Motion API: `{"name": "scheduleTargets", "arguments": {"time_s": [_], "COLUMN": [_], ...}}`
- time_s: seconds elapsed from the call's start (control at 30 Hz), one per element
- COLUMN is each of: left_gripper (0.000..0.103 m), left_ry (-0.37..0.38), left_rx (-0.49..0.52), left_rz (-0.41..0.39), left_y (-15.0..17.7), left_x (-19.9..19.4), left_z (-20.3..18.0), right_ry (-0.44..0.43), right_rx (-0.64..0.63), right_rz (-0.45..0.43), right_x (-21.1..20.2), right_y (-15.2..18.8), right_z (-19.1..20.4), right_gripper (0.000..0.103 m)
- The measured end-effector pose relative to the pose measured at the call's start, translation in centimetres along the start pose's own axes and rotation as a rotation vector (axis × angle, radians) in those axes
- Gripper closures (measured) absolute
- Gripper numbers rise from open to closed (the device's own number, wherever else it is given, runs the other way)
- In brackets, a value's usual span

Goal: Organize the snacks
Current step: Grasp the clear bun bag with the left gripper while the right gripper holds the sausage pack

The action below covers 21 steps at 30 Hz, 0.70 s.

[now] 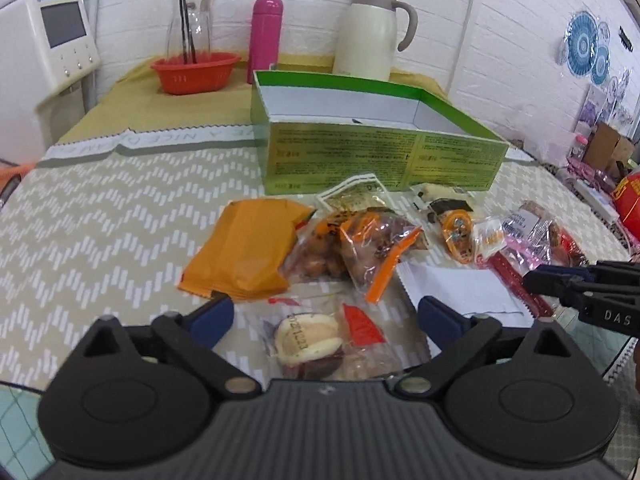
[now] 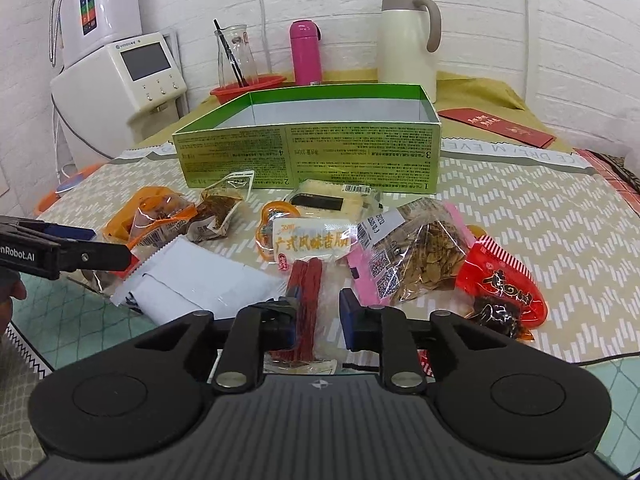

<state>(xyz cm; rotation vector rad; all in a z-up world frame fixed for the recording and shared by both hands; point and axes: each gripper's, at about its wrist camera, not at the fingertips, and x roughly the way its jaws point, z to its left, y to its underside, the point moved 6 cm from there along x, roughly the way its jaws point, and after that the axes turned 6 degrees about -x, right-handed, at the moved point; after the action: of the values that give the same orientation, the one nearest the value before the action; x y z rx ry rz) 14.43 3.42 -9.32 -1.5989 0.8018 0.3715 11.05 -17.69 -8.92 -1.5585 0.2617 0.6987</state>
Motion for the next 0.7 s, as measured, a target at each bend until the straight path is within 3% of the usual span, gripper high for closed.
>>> {"name": "scheduleTargets", "arguments": {"time_s": [0.03,0.23,0.3,0.37,0.43,0.47,0.57,0.63,0.7], "left_gripper": [0.027,0.023,0.018,0.022,0.047,0.050,0.048,0.034,0.036], "left_ry": [0.001,0.005,-0.016,-0.021,-0.017,0.001,0.000,-0.013,-0.027], "left_rx": [-0.007,-0.025,-0.036,-0.021,-0.001,-0.009,0.008,0.028,0.059], "left_rz": [0.024,0.019,0.013,0.011,0.010,0.014,0.006,-0.007,-0.014], "left_y": [0.2,0.5,0.4,0.5,0.6,0.7,1.0,1.2,1.4], "left_x": [0.3,0.2,0.3,0.3,0.0,-0.2,-0.4,-0.3,-0.1], "left_z": [0.1,0.6,0.8,0.7,0.3,0.3,0.3,0.2,-0.2], "right_ry": [0.001,-0.017,-0.024,-0.017,-0.010,-0.007,0.003,0.007,0.008], "right_rx": [0.001,0.007,-0.003,-0.012,-0.004,0.002,-0.008,-0.015,-0.021], "right_rz": [0.001,-0.013,-0.016,0.002,0.013,0.004,0.000,-0.001,-0.005], "right_x": [0.0,-0.8,-0.7,-0.2,0.4,0.5,0.8,0.9,1.1], "right_y": [0.0,-0.1,-0.2,0.0,0.2,0.2,0.1,0.1,0.0], "right_z": [0.0,0.3,0.6,0.8,0.8,0.7,0.7,0.8,0.9], "right_gripper": [0.060,0.056,0.047,0.042,0.042,0.041,0.031,0.025,0.020]}}
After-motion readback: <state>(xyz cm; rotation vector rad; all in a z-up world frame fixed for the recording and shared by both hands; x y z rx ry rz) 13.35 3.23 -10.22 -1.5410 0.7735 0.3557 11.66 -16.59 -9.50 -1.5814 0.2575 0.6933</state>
